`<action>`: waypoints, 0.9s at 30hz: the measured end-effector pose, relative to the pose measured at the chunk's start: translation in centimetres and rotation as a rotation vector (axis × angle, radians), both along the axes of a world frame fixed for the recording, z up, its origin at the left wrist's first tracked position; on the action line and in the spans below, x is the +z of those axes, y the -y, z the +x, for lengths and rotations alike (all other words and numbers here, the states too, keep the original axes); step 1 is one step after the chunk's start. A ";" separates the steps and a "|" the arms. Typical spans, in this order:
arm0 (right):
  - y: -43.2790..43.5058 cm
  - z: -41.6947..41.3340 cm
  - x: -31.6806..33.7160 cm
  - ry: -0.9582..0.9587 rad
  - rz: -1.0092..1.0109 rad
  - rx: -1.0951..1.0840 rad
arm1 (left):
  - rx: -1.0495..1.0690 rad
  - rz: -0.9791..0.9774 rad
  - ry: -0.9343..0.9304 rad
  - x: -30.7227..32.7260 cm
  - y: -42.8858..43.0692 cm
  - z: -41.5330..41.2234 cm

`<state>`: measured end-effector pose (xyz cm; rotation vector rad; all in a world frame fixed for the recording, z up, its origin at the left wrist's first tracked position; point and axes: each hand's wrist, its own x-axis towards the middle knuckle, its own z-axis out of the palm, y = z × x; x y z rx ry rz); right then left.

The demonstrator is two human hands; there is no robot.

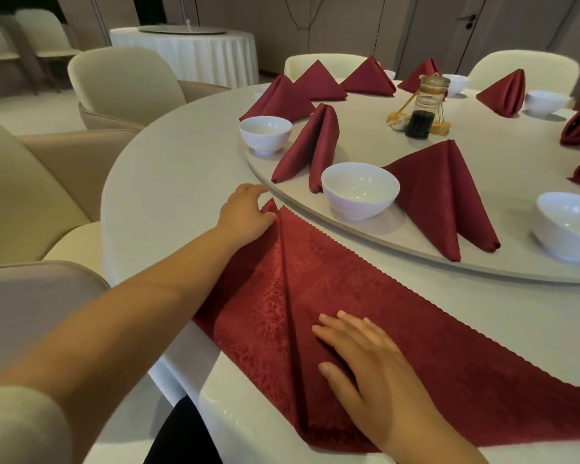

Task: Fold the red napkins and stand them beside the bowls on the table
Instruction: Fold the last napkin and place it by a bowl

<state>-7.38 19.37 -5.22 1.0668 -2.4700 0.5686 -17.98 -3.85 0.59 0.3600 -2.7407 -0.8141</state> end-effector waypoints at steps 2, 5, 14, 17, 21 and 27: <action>0.0 0.2 0.1 0.003 0.011 -0.005 | -0.110 -0.099 0.009 1.3 0.0 2.7; 0.1 0.3 0.4 -0.007 0.021 -0.002 | -0.271 -0.158 0.019 1.8 -0.6 9.2; 1.2 2.0 0.9 -0.061 0.174 0.102 | -0.346 -0.455 0.255 -3.9 -4.4 18.1; 1.2 2.2 0.8 -0.028 0.279 0.067 | -0.325 -0.484 0.280 -4.1 -4.4 18.2; 1.3 2.3 1.1 0.013 0.339 0.032 | -0.321 -0.399 0.237 -3.3 -3.4 17.3; 1.3 2.3 1.1 0.009 0.289 0.078 | -0.044 -0.352 0.335 -2.4 2.6 14.6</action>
